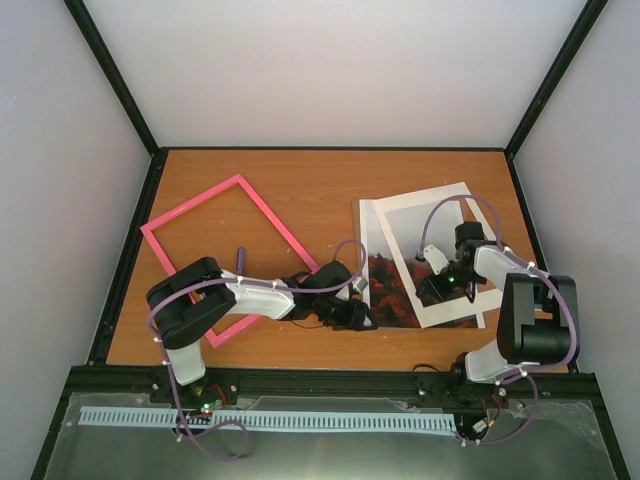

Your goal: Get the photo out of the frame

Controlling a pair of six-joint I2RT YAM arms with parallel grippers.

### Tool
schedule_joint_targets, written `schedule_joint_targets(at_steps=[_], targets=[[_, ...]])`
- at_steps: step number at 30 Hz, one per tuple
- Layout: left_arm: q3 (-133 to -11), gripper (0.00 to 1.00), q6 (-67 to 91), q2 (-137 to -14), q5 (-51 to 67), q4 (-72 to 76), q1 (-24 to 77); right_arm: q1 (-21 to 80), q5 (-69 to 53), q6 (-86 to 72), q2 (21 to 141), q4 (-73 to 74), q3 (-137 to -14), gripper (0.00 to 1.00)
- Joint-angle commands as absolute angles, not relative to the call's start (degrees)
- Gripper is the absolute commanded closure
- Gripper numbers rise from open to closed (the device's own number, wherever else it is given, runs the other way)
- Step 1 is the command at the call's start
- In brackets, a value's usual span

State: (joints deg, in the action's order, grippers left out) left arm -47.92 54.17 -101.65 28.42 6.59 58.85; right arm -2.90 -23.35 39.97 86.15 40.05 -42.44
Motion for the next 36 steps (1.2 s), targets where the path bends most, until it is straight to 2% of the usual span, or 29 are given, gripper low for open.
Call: schedule_joint_targets(at_steps=[1,18,36], targets=[[-49.11,0.49,55.11,-104.56,32.35,10.25,57.79,-2.63,-21.83,39.51,89.38,41.41,-40.7,0.48],[-48.51,0.5,56.51,-108.16,36.87,18.33,55.77,-2.64,-22.06,39.51,89.6,41.35,-40.61,0.47],[-51.13,0.51,55.74,-109.13,38.83,18.58,55.02,-2.64,-22.15,39.55,90.08,41.37,-40.58,0.47]])
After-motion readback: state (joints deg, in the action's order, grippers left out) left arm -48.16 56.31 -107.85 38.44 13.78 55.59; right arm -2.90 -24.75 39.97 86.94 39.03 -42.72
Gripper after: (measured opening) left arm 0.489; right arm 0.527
